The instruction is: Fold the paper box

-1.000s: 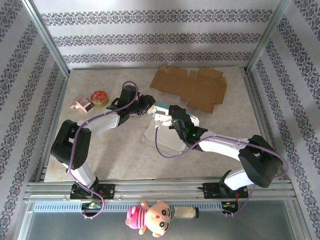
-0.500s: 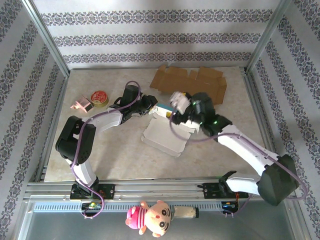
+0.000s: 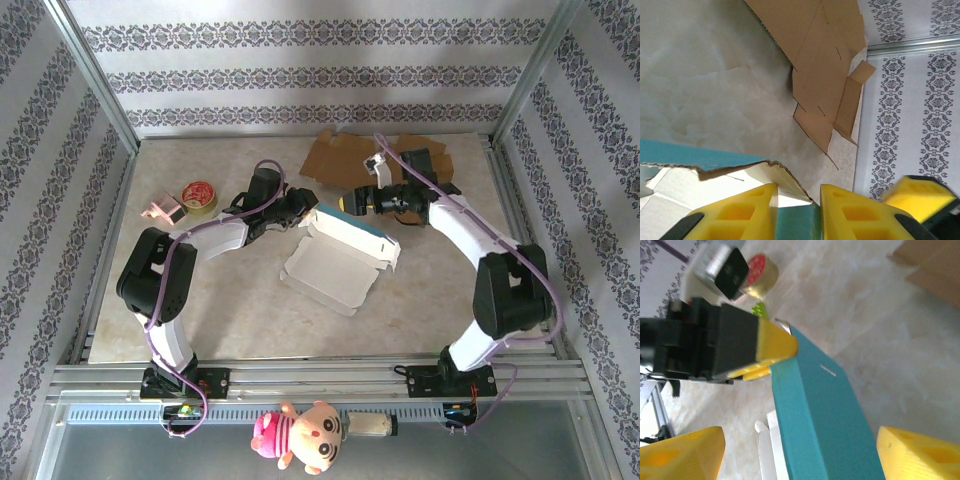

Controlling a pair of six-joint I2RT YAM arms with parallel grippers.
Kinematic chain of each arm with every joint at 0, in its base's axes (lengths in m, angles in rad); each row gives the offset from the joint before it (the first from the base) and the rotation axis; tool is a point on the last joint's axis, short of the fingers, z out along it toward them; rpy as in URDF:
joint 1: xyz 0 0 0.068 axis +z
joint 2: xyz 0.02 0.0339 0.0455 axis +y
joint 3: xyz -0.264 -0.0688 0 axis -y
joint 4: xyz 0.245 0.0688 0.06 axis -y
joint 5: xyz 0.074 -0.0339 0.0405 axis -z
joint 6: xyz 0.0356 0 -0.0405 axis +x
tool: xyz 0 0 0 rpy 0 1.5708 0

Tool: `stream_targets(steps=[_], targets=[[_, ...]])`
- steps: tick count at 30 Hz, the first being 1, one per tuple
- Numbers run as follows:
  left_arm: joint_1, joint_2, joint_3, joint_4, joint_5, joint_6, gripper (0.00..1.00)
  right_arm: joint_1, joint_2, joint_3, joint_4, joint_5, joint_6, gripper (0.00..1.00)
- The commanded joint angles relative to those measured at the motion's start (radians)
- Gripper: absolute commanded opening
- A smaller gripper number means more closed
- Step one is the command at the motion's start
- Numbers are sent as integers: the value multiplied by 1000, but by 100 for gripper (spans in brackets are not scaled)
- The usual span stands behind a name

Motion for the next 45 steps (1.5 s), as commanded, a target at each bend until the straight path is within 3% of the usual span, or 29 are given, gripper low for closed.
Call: stream_targets(steps=[1,11,19,27,35,41,45], targets=[[-8,36,16,19,11,13,27,-1,45,60,-53,-71,30,79],[-11,54,16,40,21,-1,27,13,172,105,-123,-102,1,70],[-12,43,7,39,16,4,28,33,195,106,-149,-43,-19,65],[-12,-8,-25,26,-48,78,43,34,178,90,-165,3,-28,63],[-11,-80,-50,30,-79,172,48,45,157,84,-172,25,-37,63],[-13,-246,-199,75,-205,332,49,47,146,81,-175,28,-41,63],[-32,-366,-297,1,-271,542,48,48,143,79,-176,30,-44,63]])
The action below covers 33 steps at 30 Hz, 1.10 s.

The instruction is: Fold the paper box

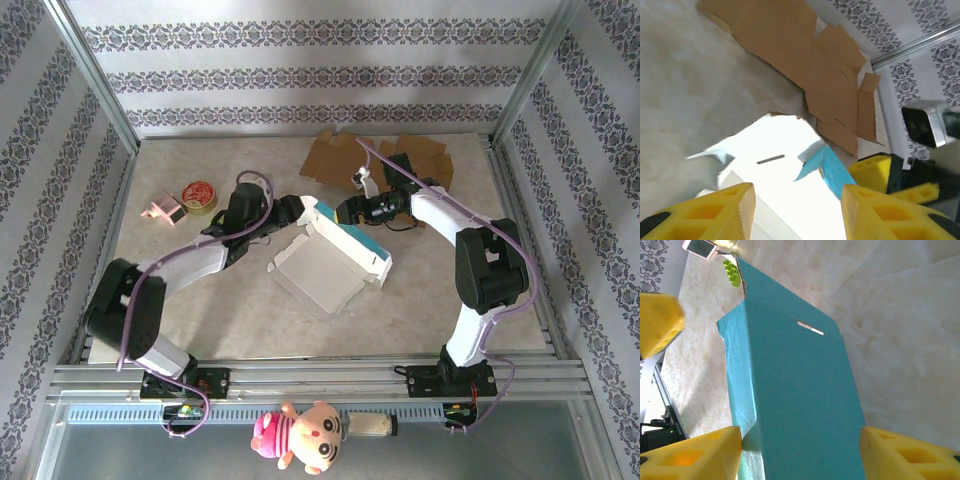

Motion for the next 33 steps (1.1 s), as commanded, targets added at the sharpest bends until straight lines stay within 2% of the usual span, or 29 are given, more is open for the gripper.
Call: stream_targets(steps=[1,4,9,16,25,27,33], targets=[[-32,-83,-56,-62,-76,264,47,13,-28,-4,-36,31,-33,63],[-57,-98,-90,-127,-75,422,42,14,-32,-5,-38,36,-34,63],[-91,-12,-73,-160,-56,553,38,19,-40,-3,-43,41,-38,63],[-90,211,55,-108,-25,537,37,25,-43,2,-61,51,-45,63],[-89,351,134,-59,-148,521,39,30,-52,-1,-70,60,-56,63],[-88,369,139,-44,-157,530,43,31,-49,4,-75,59,-58,63],[-86,420,157,21,-57,557,48,34,-48,7,-77,61,-61,63]])
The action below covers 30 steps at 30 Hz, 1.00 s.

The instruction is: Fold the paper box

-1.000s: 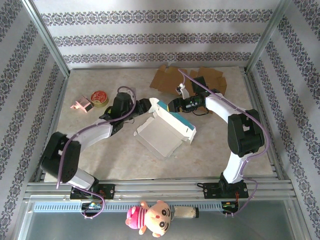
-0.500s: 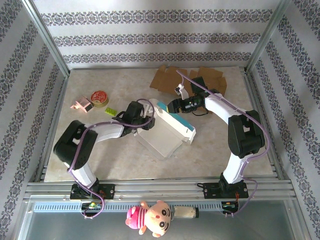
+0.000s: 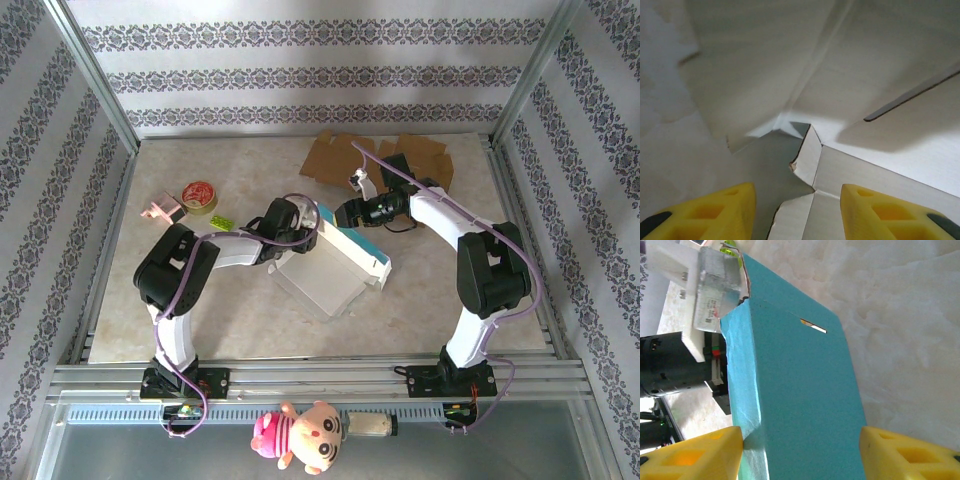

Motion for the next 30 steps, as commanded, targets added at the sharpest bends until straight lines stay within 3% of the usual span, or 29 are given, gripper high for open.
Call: stream_targets(steps=[1,12,23,26,30], targets=[[-2,29,25,83,53,28,49,12,-17,6,-32,20,-26,63],[-2,46,14,180,131,46,47,16,-6,11,-33,18,-23,63],[-3,77,44,150,253,44,34,22,0,11,-36,26,-21,63],[-4,95,51,139,320,32,32,21,-1,7,-31,31,-21,63],[-3,86,21,181,324,-2,32,23,-7,3,-30,42,-21,62]])
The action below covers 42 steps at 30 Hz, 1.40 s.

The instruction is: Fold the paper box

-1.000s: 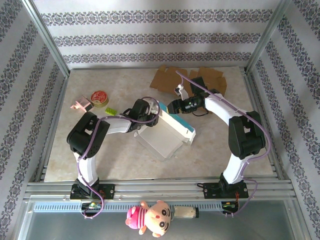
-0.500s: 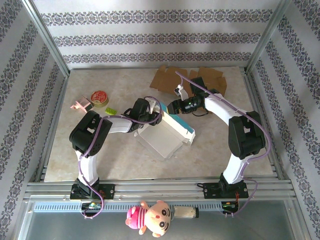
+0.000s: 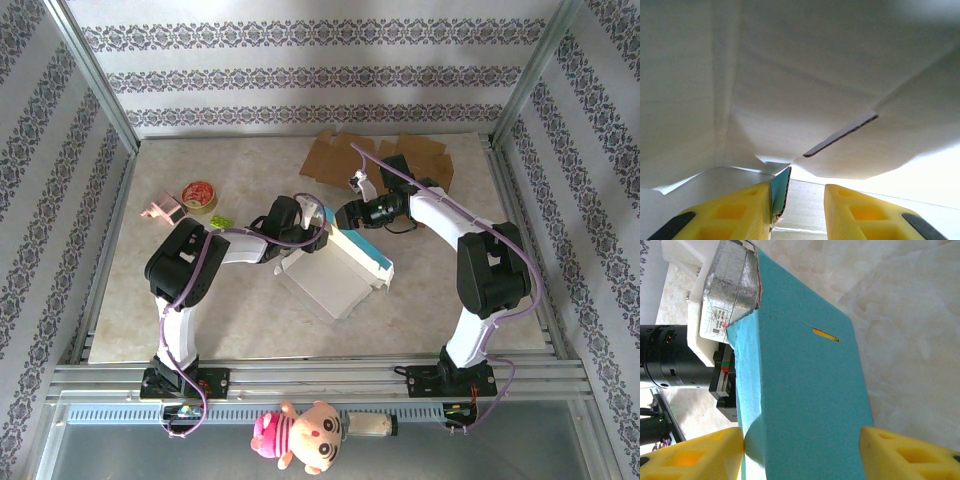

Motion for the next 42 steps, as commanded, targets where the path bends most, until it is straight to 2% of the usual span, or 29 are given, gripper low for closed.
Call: stream_targets(steps=[1,6,11,15,18,25,29,32,36,42], targets=[[-6,2,-21,52,77,-26,33,17,-10,0,-7,36,-13,62],[-4,-72,-44,39,37,-17,44,17,-23,-12,-6,50,-23,62],[26,-205,-67,-12,-39,-11,48,16,-35,-26,-6,60,-30,62],[71,-291,-55,-114,-76,51,51,16,-37,-28,-7,60,-30,62],[111,-323,-39,-173,-61,136,54,18,-37,-28,-6,58,-29,62],[176,-227,126,-438,137,420,60,18,-43,-29,-6,54,-29,62],[197,-142,228,-523,272,462,63,20,-46,-32,-7,54,-30,62],[199,-79,294,-561,331,474,64,21,-44,-31,-8,53,-27,62],[200,-19,343,-573,354,467,59,26,-43,-31,-8,53,-25,62],[200,-20,305,-487,398,392,35,33,-44,-31,-4,68,-14,62]])
